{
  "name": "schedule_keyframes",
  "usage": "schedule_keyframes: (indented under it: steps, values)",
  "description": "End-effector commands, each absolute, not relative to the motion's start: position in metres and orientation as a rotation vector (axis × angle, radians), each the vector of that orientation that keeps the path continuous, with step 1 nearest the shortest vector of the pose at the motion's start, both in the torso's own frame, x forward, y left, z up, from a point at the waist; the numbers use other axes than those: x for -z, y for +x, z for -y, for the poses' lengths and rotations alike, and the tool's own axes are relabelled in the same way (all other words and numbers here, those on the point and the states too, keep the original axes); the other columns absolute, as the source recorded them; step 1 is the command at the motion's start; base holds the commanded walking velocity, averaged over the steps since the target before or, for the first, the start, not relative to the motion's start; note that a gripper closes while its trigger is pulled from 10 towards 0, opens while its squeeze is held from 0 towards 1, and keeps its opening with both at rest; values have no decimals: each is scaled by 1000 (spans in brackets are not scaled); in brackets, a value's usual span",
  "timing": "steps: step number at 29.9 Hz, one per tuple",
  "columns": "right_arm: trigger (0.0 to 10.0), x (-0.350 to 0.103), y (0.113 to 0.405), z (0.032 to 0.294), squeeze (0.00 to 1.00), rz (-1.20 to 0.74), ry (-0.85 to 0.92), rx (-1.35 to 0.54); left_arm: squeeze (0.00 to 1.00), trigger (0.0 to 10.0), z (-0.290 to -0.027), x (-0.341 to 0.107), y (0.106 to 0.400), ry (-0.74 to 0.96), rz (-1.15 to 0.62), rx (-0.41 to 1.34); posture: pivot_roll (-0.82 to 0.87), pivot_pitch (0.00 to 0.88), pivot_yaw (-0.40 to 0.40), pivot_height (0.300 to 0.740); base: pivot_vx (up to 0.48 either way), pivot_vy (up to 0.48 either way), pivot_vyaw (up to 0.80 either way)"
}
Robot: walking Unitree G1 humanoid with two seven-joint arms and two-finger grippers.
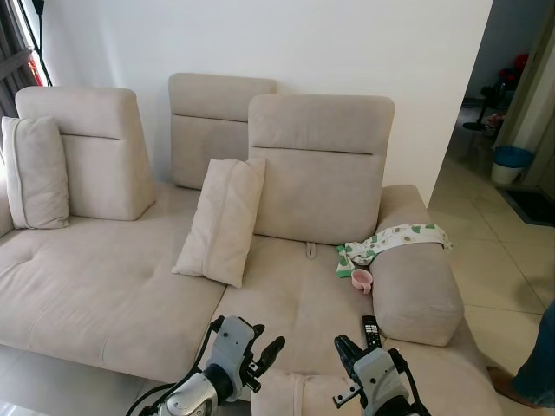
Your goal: Move the pillow to the sofa from floor
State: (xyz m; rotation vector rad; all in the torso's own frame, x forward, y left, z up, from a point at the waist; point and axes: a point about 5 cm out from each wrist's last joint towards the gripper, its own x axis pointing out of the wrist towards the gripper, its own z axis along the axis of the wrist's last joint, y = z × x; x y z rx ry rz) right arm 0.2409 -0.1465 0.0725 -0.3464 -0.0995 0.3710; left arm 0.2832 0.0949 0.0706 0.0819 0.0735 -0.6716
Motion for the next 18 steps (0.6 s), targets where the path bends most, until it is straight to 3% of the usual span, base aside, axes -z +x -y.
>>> schedule_keyframes:
  steps: [1,18]
  values:
    - [10000,-73,240,147,0,108,-345,-367,0,10000,-97,-69,282,94,-73,670,-110,0,44,715,0,0,0]
    - [10000,-73,240,148,0,109,-342,-360,0,10000,-93,-69,281,94,-70,671,-113,0,41,660,0,0,0]
